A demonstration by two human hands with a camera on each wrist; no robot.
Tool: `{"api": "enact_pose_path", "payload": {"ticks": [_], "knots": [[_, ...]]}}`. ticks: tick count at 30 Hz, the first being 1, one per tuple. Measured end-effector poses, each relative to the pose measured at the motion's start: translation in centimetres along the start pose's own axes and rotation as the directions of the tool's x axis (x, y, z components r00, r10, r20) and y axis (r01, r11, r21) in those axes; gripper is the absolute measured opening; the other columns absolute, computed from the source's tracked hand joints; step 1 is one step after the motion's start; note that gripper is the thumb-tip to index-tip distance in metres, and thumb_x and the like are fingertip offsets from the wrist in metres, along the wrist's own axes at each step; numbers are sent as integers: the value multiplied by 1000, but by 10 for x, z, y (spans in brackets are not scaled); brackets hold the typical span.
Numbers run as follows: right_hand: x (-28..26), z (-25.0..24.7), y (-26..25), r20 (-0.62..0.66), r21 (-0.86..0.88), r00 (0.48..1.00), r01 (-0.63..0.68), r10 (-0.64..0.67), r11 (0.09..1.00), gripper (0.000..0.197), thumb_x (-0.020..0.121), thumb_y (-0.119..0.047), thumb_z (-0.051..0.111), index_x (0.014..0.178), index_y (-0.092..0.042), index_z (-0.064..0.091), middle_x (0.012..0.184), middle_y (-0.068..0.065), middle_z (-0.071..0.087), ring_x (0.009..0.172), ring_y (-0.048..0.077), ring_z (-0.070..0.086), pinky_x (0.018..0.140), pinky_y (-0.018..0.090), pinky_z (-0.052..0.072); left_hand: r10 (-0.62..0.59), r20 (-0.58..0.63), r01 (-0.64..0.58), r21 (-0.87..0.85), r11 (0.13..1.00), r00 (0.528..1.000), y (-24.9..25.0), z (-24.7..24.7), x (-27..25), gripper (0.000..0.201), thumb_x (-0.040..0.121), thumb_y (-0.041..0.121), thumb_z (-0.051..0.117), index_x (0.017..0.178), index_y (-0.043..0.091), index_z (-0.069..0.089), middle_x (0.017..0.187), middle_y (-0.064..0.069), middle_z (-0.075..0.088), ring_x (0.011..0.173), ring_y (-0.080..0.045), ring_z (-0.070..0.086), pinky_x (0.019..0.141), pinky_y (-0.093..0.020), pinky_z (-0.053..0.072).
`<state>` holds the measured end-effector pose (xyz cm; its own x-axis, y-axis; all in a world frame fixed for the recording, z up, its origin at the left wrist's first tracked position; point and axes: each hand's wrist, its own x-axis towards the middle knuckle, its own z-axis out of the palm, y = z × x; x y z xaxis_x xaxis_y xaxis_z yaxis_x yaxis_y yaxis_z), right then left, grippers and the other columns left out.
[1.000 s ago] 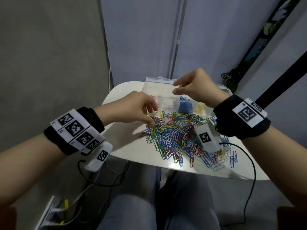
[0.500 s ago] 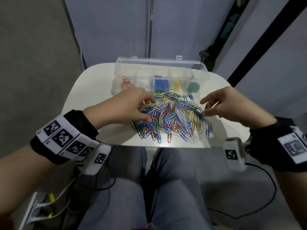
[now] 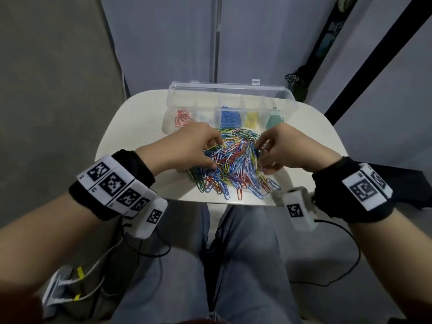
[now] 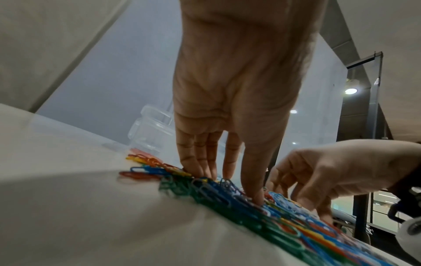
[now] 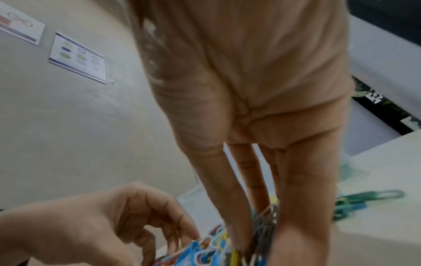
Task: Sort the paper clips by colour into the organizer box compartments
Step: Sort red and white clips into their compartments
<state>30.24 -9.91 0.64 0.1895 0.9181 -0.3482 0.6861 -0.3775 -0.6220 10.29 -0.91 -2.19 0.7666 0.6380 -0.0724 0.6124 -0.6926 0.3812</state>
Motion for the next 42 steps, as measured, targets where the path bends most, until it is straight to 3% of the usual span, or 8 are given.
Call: {"api": "enact_pose_path", "payload": {"ticks": [4, 10, 17, 22, 26, 35, 38, 42], "knots": [[4, -2, -5, -68, 86, 997, 48, -42, 995, 30, 77, 16, 66, 105, 6, 59, 79, 26, 66, 58, 31, 67, 61, 44, 61, 11, 13, -11, -49, 999, 1000, -4, -5, -4, 54, 71, 32, 84, 119, 19, 63, 95, 6, 55, 82, -13, 54, 70, -23, 36], [2, -9, 10, -54, -31, 999, -1, 0, 1000, 34, 75, 0, 78, 105, -5, 63, 75, 18, 69, 56, 23, 61, 57, 37, 59, 35, -13, -36, -62, 997, 999, -6, -17, -1, 52, 72, 41, 81, 117, 20, 64, 99, 5, 61, 79, -10, 54, 73, -26, 41], [5, -4, 14, 9, -30, 1000, -12, 12, 999, 44, 72, -5, 82, 110, -9, 61, 69, 14, 65, 52, 22, 61, 58, 38, 60, 64, 74, -74, 138, 988, 995, 14, -5, 15, 67, 70, 62, 73, 119, 19, 58, 95, 8, 47, 86, -14, 48, 71, -29, 38], [8, -8, 17, -24, -50, 1000, -1, 0, 999, 44, 72, -11, 83, 111, -11, 62, 70, 9, 63, 55, 20, 59, 58, 37, 59, 56, 51, -62, 113, 992, 997, 15, -2, 26, 52, 69, 45, 82, 107, 17, 61, 84, 6, 49, 81, -18, 51, 65, -30, 34], [11, -20, 18, -162, -236, 986, -15, -24, 972, 60, 67, -25, 87, 121, -15, 61, 92, 3, 55, 72, 17, 50, 56, 24, 38, 23, 37, -24, 29, 999, 999, 12, -5, 32, 40, 70, 32, 85, 102, 16, 67, 81, 3, 58, 76, -16, 54, 67, -30, 44], [15, -16, 9, -29, -194, 999, -28, 23, 981, 65, 72, -21, 85, 130, -14, 56, 117, 9, 55, 70, 21, 58, 58, 28, 53, -66, 9, 66, -261, 963, 998, 6, -12, 33, 14, 76, 7, 80, 87, 9, 71, 76, -9, 68, 48, -11, 64, 49, -19, 52], [17, -15, 5, -106, -186, 991, 66, -86, 980, 51, 73, -20, 84, 119, -10, 64, 98, 8, 63, 64, 16, 55, 60, 26, 46, -85, -5, 78, -362, 929, 996, 4, -18, 31, 13, 75, 5, 80, 86, 5, 72, 70, -11, 72, 49, -9, 65, 54, -20, 53], [21, -11, -2, -195, 60, 968, 169, -154, 984, 28, 75, -10, 80, 101, -4, 70, 75, 7, 64, 59, 16, 58, 64, 33, 56, -146, -26, 102, -601, 793, 989, 3, -28, 24, 13, 75, -4, 77, 86, -4, 69, 65, -11, 69, 50, -13, 65, 50, -20, 52]]}}
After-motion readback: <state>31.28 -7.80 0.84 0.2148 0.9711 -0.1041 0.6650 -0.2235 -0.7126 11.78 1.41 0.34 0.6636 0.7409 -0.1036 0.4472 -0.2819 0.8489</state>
